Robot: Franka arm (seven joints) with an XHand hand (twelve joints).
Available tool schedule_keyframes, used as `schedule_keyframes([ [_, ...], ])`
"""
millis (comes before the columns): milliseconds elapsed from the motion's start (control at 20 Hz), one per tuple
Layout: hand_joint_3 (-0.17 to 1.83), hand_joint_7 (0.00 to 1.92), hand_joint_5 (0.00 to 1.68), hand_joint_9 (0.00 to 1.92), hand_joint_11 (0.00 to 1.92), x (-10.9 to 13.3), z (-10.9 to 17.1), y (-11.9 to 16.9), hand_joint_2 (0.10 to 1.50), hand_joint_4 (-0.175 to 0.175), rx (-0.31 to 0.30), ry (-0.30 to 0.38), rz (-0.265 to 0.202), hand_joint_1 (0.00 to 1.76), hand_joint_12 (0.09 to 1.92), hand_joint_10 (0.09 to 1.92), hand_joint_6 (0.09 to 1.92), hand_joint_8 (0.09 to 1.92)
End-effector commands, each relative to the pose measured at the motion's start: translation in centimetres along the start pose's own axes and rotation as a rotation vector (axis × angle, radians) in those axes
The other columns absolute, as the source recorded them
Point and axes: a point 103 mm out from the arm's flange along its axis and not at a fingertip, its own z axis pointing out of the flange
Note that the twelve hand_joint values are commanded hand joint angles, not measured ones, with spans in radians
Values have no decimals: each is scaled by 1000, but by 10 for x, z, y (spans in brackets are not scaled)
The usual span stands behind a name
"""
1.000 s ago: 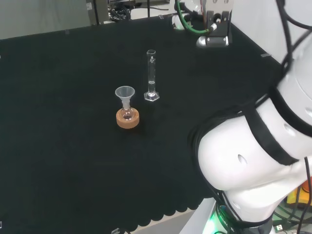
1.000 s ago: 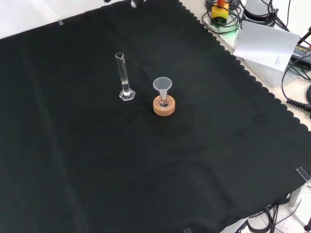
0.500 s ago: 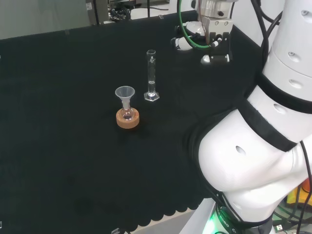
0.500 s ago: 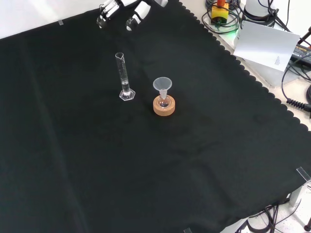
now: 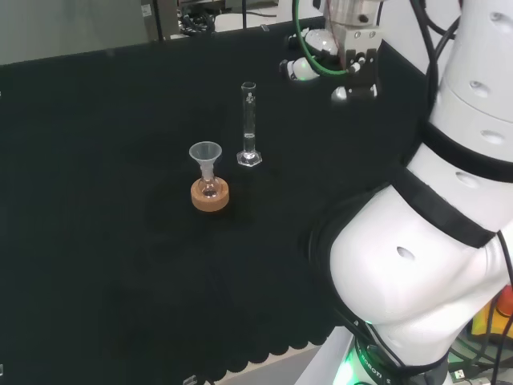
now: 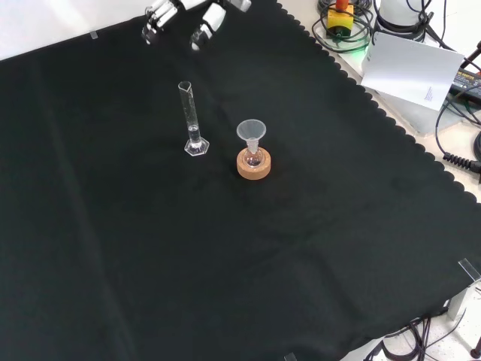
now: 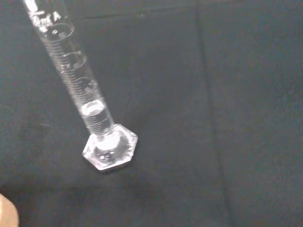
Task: Pick up the graduated cylinder.
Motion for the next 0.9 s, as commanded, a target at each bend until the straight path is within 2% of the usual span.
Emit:
schedule_keyframes([
  [50,-21,126,377,344,124,-10,71,23,1197,-59,-41,217,6,435,1400,717,87,635],
  [300,-49,194,421,409,150,-11,84,23,1148,-60,-74,262,-31,527,1396,717,87,672],
  [650,-106,256,467,487,208,-10,99,26,1100,-55,-87,325,-96,669,1372,665,87,687],
  [750,-122,263,475,496,213,-9,102,27,1089,-52,-96,356,-113,710,1369,655,87,686],
  [900,-153,277,494,512,217,-9,107,29,1079,-50,-121,439,-147,757,1366,643,87,684],
])
